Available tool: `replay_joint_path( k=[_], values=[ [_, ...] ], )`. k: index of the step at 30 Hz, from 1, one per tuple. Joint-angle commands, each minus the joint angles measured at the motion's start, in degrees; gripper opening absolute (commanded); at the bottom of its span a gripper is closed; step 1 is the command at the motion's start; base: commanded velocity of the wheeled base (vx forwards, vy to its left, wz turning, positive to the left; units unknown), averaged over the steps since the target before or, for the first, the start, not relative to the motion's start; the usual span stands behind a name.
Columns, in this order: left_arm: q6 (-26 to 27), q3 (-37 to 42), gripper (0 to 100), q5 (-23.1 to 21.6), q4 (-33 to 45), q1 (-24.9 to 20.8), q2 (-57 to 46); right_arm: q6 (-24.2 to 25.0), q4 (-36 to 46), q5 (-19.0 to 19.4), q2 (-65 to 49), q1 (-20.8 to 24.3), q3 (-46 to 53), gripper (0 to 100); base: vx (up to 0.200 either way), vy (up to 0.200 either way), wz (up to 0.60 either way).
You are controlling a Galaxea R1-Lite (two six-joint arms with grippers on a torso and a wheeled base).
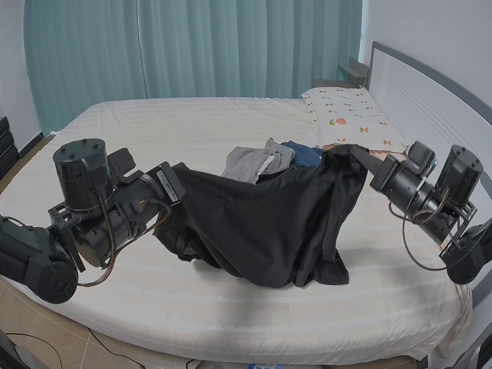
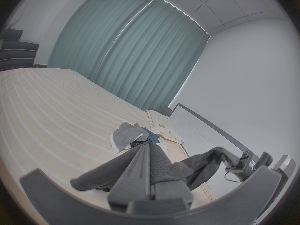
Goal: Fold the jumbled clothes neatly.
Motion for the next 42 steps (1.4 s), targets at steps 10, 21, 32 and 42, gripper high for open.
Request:
replay_joint_path(
  k=[10,21,32,42],
  values=[
    [-12.4,13.8,0,-3.6,-2.9,0.1,-0.8,1.0,-16.1,-5.6,17.4,0.2,9.3,0,0.0,0.0,0.0],
    [-12.7,16.7,0,-4.1,-3.0,0.2,1.5,1.2,-16.1,-5.5,15.3,1.3,11.4,0,-0.164,0.0,0.0],
    [-12.7,16.6,0,-3.5,-3.0,0.2,1.9,1.2,-16.1,-5.6,15.1,2.8,12.3,0,0.0,0.0,0.0],
    [-13.6,15.7,0,-3.8,-3.0,3.7,2.1,1.2,-16.1,-5.7,15.1,2.9,12.5,0,0.0,0.06,0.0]
  ],
)
